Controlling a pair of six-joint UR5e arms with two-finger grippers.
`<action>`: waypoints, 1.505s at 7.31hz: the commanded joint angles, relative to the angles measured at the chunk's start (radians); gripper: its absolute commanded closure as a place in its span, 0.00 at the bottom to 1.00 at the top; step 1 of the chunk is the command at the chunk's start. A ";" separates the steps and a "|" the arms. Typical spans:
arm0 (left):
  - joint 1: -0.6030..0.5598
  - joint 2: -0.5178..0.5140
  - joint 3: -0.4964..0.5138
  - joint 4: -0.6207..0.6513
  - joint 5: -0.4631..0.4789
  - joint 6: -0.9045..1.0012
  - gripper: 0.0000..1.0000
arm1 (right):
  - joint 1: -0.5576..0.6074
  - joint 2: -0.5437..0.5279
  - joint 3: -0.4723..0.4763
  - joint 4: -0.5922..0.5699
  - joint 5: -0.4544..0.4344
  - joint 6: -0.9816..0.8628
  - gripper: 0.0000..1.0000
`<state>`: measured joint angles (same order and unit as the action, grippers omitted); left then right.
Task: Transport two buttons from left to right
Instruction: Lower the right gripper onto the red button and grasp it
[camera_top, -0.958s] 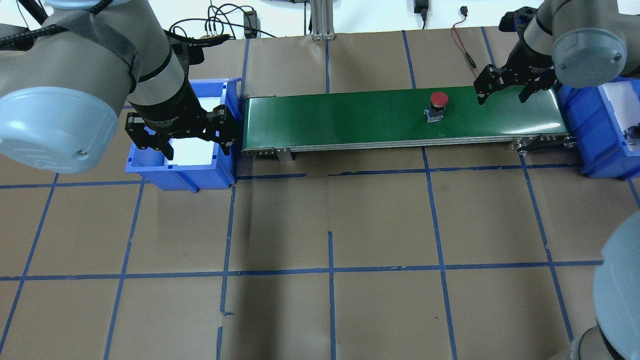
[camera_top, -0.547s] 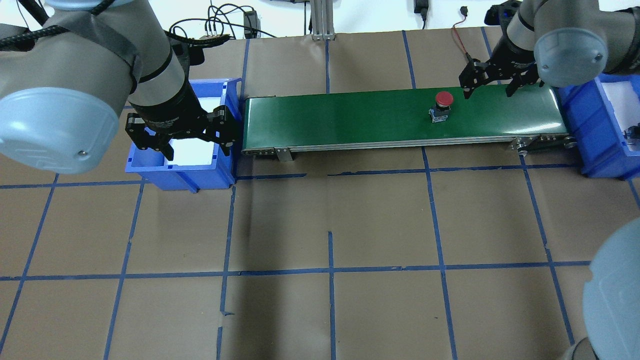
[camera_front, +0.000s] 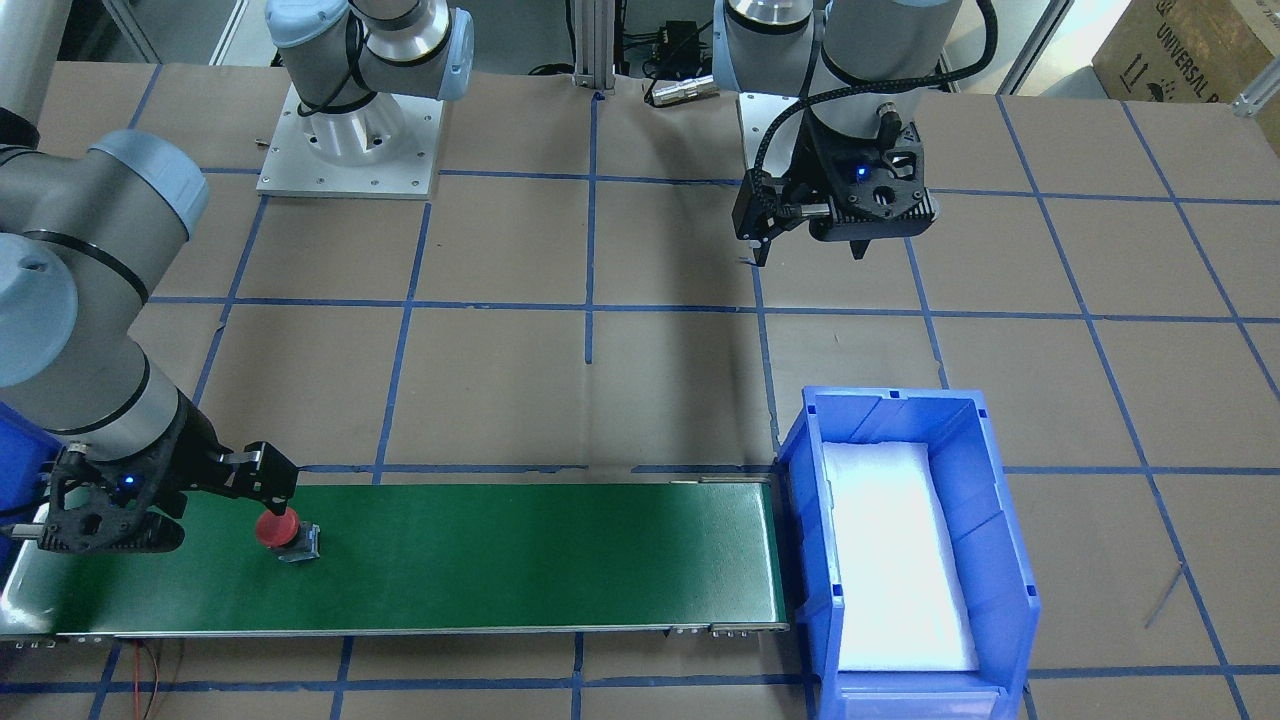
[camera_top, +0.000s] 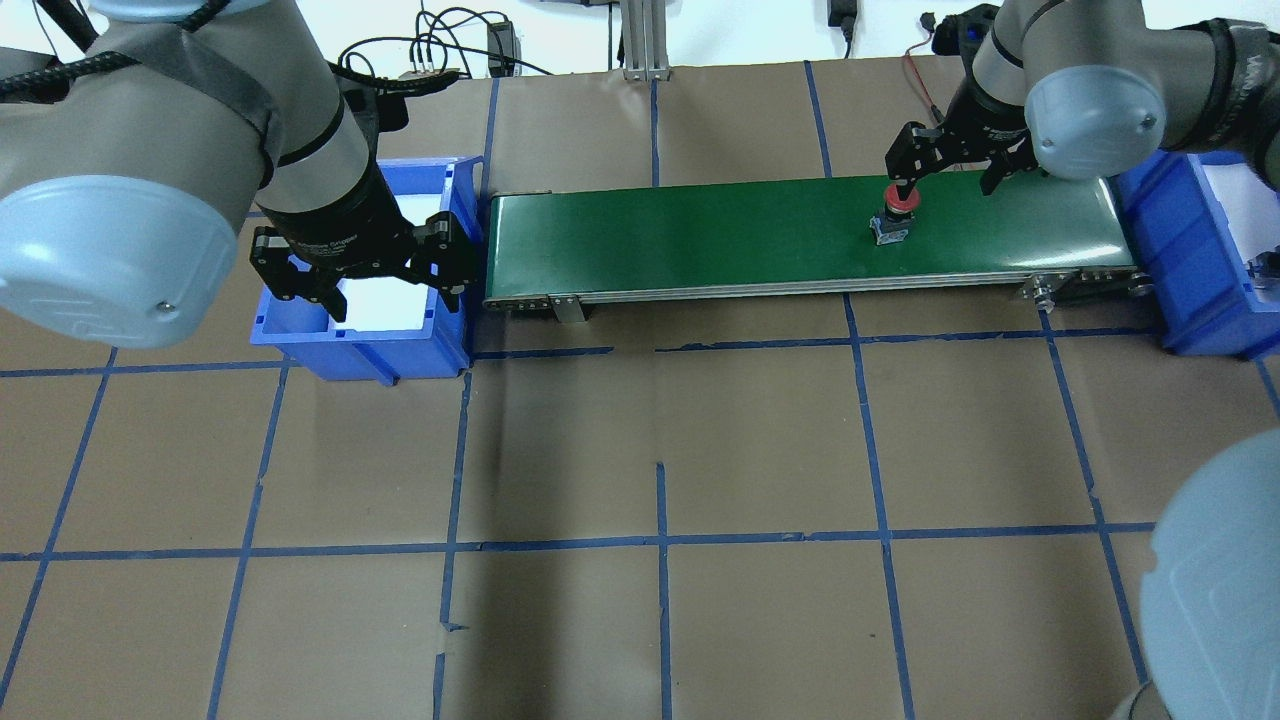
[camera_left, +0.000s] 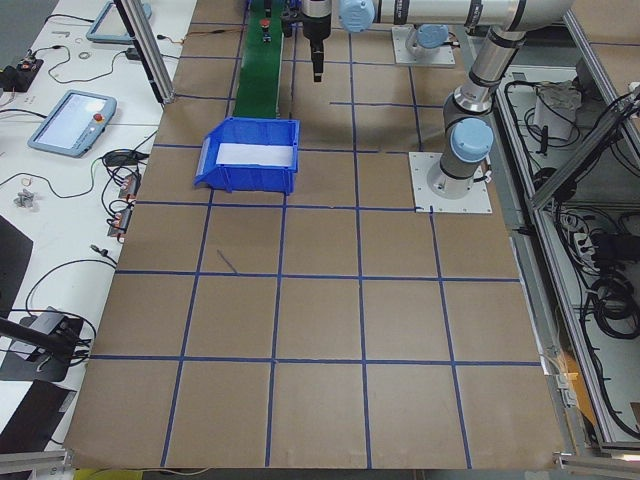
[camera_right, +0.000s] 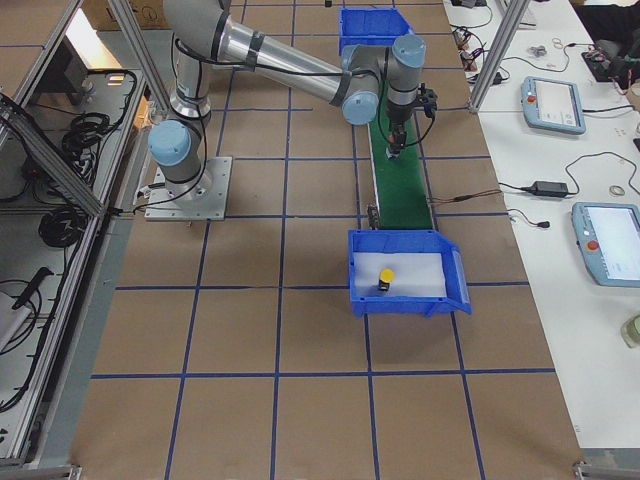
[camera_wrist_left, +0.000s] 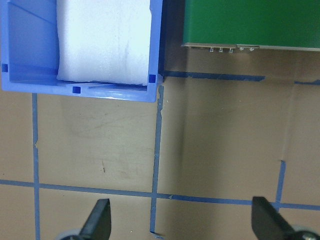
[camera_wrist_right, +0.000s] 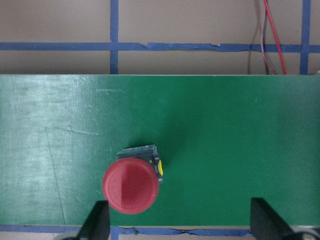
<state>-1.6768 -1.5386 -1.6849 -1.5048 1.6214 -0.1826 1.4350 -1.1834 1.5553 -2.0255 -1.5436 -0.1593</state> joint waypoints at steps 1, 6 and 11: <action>0.000 0.000 -0.001 0.000 0.000 0.000 0.00 | 0.001 0.025 -0.001 -0.032 -0.001 -0.005 0.00; 0.000 0.000 -0.001 0.000 0.000 0.000 0.00 | 0.001 0.045 0.009 -0.033 0.000 -0.011 0.00; 0.000 0.000 -0.001 0.000 0.000 0.000 0.00 | -0.002 0.060 0.013 -0.032 -0.030 -0.046 0.40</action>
<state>-1.6772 -1.5386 -1.6859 -1.5048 1.6214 -0.1825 1.4339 -1.1237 1.5707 -2.0560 -1.5745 -0.2034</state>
